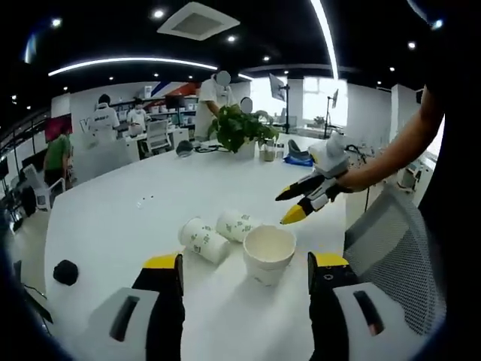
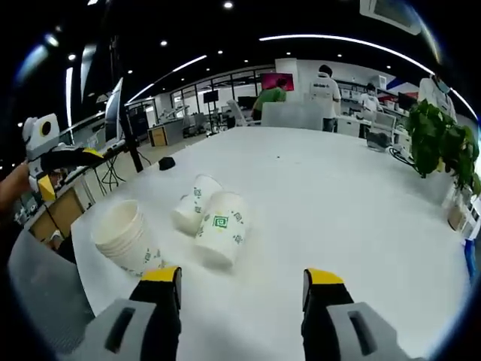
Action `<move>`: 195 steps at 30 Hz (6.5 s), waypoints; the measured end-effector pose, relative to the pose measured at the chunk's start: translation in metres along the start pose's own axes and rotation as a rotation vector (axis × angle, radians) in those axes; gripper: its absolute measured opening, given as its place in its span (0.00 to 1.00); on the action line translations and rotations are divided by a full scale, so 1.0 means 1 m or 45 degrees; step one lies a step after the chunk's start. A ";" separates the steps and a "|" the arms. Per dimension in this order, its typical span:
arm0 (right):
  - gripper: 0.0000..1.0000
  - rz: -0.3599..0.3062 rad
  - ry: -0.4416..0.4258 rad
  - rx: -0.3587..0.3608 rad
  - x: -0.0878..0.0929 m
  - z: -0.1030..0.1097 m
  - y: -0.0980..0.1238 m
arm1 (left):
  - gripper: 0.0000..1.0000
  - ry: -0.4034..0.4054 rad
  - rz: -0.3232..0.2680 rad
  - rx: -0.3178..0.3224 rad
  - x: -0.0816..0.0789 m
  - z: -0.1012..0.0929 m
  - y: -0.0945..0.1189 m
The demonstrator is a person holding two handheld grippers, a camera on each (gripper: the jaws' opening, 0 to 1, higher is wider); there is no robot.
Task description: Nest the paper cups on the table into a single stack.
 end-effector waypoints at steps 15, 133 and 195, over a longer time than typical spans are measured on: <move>0.63 0.000 -0.080 0.030 -0.008 -0.014 -0.033 | 0.78 0.006 -0.045 -0.075 0.007 -0.013 0.011; 0.37 -0.245 0.314 -0.630 -0.063 0.110 0.049 | 0.10 -0.014 0.042 0.610 -0.055 -0.036 -0.038; 0.82 -0.212 0.270 -0.401 -0.024 0.080 0.071 | 0.00 -0.291 0.317 0.725 -0.048 -0.023 -0.040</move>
Point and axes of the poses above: the point that each gripper's makers call its tool centre point, and the gripper's own axes: y roughly backward along the fingers, z roughly to its left, x roughly out of its underside, the point moved 7 cm from there along y, roughly backward along the fingers, and after that the axes turned 10 degrees about -z, right-handed, at the moved point
